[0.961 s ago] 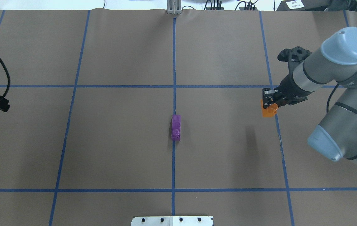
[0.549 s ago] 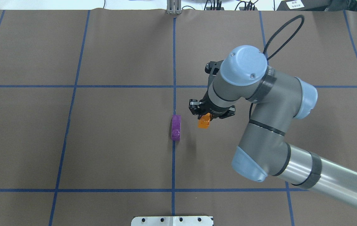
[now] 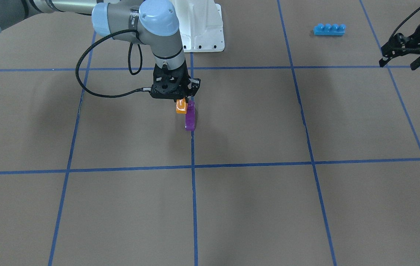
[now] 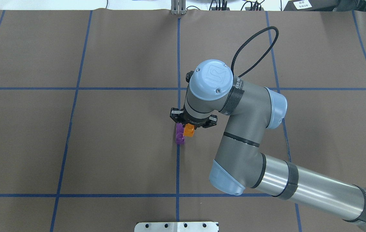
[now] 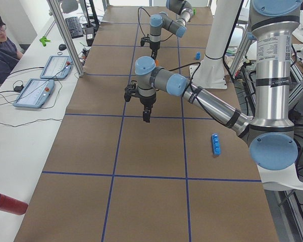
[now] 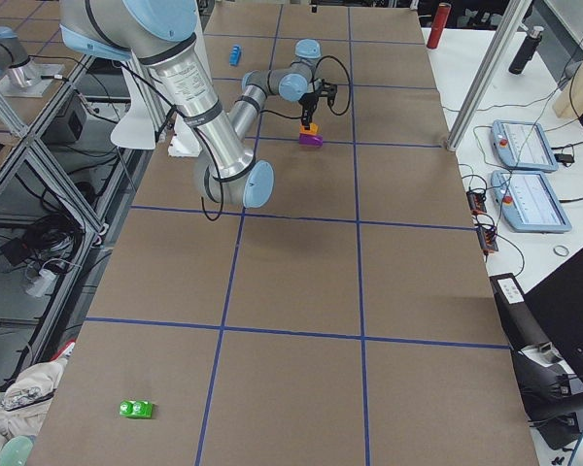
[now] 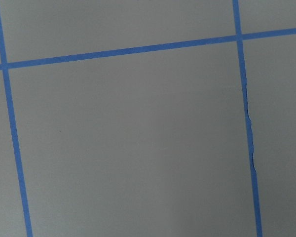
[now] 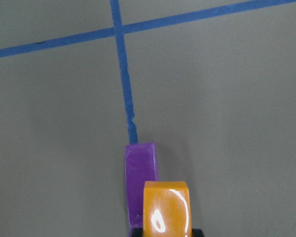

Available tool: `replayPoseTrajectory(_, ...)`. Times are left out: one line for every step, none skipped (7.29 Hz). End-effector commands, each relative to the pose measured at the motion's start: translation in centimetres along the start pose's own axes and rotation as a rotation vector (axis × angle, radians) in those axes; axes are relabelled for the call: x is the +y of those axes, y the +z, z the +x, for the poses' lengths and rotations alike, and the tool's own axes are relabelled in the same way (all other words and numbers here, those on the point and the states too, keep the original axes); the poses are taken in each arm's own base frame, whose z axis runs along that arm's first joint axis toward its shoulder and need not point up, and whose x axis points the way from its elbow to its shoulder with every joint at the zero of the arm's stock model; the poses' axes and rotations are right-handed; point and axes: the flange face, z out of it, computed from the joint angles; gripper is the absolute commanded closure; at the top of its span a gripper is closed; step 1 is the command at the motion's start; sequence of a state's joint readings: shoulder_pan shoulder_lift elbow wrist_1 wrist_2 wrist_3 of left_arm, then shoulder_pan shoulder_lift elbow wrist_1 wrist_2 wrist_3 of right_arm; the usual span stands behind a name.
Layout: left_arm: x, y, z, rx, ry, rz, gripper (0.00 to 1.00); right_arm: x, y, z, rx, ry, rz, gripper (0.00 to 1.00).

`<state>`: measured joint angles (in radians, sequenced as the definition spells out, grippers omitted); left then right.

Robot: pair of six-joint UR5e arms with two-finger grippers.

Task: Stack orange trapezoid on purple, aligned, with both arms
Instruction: 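Carry the orange block with the right gripper over the purple block, then lower and align the orange block onto the purple block with the right gripper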

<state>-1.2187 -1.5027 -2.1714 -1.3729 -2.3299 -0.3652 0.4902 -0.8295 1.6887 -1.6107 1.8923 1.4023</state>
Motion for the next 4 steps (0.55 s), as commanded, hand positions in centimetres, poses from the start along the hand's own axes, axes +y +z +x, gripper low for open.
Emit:
replayPoseTrajectory(-0.01, -0.03, 0.08, 0.001, -0.007, 0.001, 0.00, 0.15, 0.76, -1.48, 0.010, -0.004, 0.009, 1.00)
replayPoseTrajectory(0.00, -0.02, 0.06, 0.001, -0.008, 0.000, 0.00, 0.20, 1.15, -1.80, 0.016, -0.004, 0.006, 1.00)
replayPoseTrajectory(0.00, -0.02, 0.06, 0.001, -0.008, 0.000, 0.00, 0.45, 1.36, -1.78, 0.020, -0.007, 0.005, 1.00)
replayPoseTrajectory(0.00, -0.02, 0.06, 0.001, -0.008, 0.000, 0.00, 0.52, 1.54, -1.64, 0.023, -0.007, 0.004, 1.00)
